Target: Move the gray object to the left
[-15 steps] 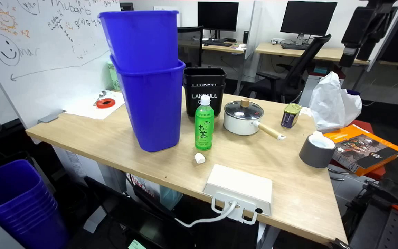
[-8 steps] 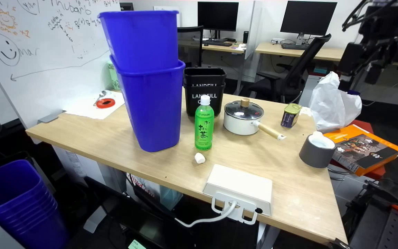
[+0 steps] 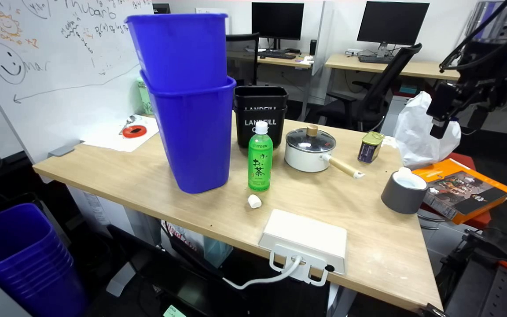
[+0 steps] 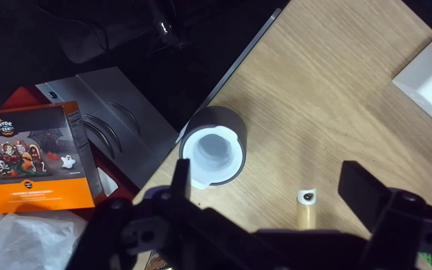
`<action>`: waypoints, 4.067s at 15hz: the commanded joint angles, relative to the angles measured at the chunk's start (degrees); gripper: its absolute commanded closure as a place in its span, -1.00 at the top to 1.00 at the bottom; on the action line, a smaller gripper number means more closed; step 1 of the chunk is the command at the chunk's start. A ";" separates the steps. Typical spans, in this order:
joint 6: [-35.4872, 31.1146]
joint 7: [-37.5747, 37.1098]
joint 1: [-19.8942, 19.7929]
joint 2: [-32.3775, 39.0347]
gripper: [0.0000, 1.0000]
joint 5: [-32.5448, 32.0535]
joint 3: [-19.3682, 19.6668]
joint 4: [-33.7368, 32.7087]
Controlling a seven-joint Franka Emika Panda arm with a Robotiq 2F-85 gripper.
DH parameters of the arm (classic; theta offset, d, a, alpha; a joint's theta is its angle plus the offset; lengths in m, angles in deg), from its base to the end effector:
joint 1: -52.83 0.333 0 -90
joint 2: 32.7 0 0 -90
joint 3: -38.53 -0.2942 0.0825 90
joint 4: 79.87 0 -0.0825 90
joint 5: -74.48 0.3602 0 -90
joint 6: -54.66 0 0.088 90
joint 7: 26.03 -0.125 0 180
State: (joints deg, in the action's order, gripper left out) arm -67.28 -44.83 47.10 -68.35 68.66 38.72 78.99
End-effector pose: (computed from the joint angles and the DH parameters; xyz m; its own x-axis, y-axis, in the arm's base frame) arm 0.3251 -0.0396 0.3652 0.9302 -0.3671 0.0037 -0.3661 -0.9266 0.0863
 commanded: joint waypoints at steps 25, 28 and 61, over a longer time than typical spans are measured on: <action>-34.70 -27.52 -6.67 33.56 1.00 -15.71 -0.54 0.54; -39.81 -31.05 -5.18 37.74 1.00 -20.95 1.99 0.54; -43.08 -21.35 -8.65 40.11 -0.92 -17.15 -3.96 0.41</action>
State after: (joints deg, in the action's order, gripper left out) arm -112.90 -74.15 40.88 -27.02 40.89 40.06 79.39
